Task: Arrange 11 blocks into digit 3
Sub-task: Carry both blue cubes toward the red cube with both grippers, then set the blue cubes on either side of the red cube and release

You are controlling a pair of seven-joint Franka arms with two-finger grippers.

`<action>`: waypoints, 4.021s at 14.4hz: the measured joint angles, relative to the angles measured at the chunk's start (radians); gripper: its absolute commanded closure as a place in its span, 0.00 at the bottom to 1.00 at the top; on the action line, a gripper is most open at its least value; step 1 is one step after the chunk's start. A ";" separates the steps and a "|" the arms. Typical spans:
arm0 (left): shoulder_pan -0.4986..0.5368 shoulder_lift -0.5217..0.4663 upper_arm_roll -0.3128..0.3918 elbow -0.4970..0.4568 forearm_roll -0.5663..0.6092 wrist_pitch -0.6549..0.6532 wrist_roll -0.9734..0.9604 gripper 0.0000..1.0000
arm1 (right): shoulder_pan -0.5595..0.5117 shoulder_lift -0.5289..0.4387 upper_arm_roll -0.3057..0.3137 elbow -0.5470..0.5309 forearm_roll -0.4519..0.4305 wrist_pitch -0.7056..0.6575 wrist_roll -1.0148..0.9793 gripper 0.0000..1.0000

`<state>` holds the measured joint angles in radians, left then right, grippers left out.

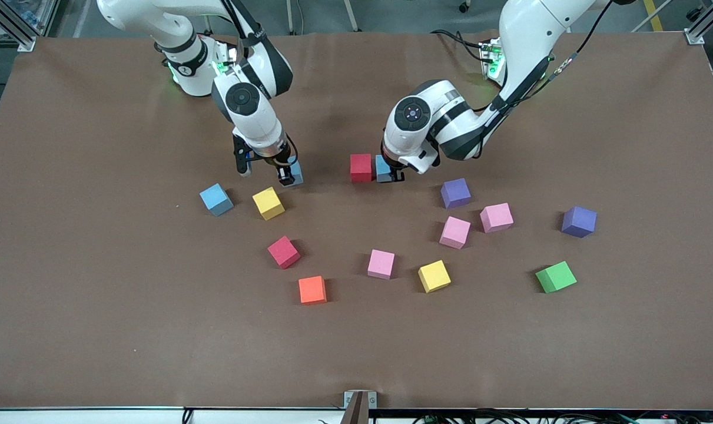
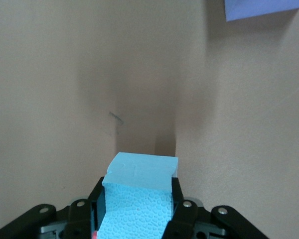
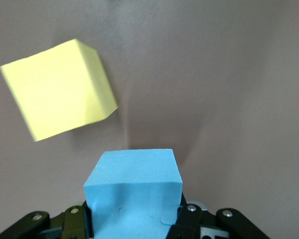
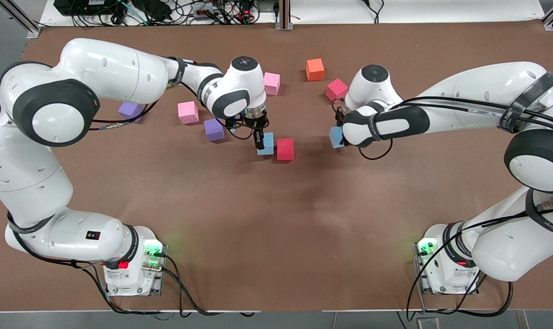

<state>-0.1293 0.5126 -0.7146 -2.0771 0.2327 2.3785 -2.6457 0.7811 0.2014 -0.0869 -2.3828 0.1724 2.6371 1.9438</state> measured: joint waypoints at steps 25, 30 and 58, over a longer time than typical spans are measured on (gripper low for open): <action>-0.025 0.035 0.001 0.001 0.077 0.046 -0.057 0.76 | 0.144 0.248 0.014 0.266 0.000 -0.067 0.362 1.00; -0.027 0.041 0.004 0.001 0.077 0.046 -0.057 0.75 | 0.157 0.252 0.015 0.266 0.000 -0.033 0.390 1.00; -0.013 -0.064 -0.018 0.185 0.099 -0.303 0.107 0.00 | 0.187 0.252 0.026 0.251 0.000 0.004 0.424 1.00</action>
<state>-0.1422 0.4486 -0.7330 -1.8923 0.3321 2.0758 -2.5386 0.9684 0.4536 -0.0608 -2.1314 0.1724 2.6412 2.3674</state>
